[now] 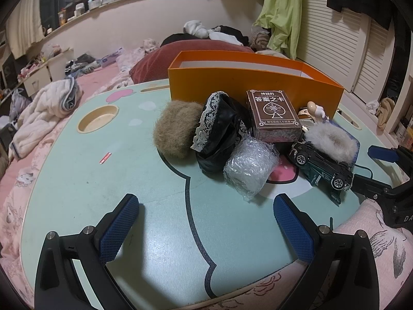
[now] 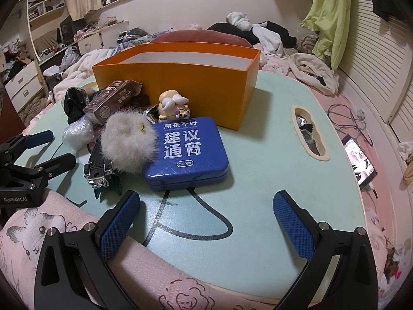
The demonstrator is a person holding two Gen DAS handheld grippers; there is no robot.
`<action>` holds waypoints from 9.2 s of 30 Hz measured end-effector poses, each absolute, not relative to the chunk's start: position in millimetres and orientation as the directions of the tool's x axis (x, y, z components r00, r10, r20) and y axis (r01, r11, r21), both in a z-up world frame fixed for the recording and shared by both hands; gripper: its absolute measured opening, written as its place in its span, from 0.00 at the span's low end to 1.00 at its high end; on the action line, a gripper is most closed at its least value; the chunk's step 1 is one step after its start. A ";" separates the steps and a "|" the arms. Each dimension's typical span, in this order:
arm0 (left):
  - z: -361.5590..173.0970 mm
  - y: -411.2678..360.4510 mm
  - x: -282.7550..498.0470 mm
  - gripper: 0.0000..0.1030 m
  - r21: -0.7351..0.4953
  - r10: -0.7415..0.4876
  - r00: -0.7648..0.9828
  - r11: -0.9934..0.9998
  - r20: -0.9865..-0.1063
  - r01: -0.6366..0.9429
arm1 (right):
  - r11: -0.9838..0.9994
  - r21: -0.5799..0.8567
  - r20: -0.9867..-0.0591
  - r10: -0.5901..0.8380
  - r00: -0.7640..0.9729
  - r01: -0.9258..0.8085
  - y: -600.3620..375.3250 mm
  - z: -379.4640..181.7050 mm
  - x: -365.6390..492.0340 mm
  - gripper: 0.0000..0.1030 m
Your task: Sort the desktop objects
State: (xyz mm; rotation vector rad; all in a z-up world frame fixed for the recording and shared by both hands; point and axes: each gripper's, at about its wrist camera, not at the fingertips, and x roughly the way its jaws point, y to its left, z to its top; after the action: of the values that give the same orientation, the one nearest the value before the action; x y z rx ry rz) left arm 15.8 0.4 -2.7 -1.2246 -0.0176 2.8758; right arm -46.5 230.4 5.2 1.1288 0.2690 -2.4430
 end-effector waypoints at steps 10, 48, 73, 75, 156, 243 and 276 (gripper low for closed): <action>-4.2 0.5 14.9 1.00 -0.003 -0.013 -0.696 -1.000 -0.718 0.022 | -0.889 0.009 -0.746 -0.311 -0.589 0.458 231.8 3.2 -46.2 1.00; 37.2 -29.2 15.3 0.73 -0.152 0.057 -0.823 -0.988 -0.564 0.036 | -0.700 0.127 -0.391 -0.687 -0.613 0.703 219.1 55.1 -7.6 0.07; 145.4 -29.4 -72.1 0.43 -0.272 0.215 -0.911 -0.955 -0.353 -0.120 | -0.710 0.288 -0.323 -0.703 -0.633 0.642 215.1 108.9 -112.6 0.10; 126.3 -24.5 -95.2 0.95 -0.228 0.172 -0.880 -0.971 -0.443 -0.075 | -0.732 0.326 -0.451 -0.677 -0.582 0.599 203.0 93.3 -147.1 0.18; -3.6 5.9 34.9 1.00 -0.037 0.088 -0.706 -0.996 -0.703 -0.087 | -0.671 0.044 -0.629 -0.594 -0.502 0.740 202.4 28.9 -12.1 0.60; 72.0 -20.4 -45.9 0.97 -0.224 0.149 -0.856 -0.974 -0.494 -0.040 | -0.837 0.202 -0.533 -0.529 -0.660 0.508 193.0 74.3 -120.2 0.52; -1.5 -12.4 13.5 1.00 -0.021 0.019 -0.694 -1.000 -0.719 -0.006 | -0.872 0.032 -0.702 -0.368 -0.610 0.489 248.2 2.8 -45.1 0.97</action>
State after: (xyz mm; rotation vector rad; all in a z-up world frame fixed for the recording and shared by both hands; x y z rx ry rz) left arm 13.5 -12.4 -1.5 -1.2227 -0.0264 2.8788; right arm -45.1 248.2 2.8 1.0154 0.2231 -2.4452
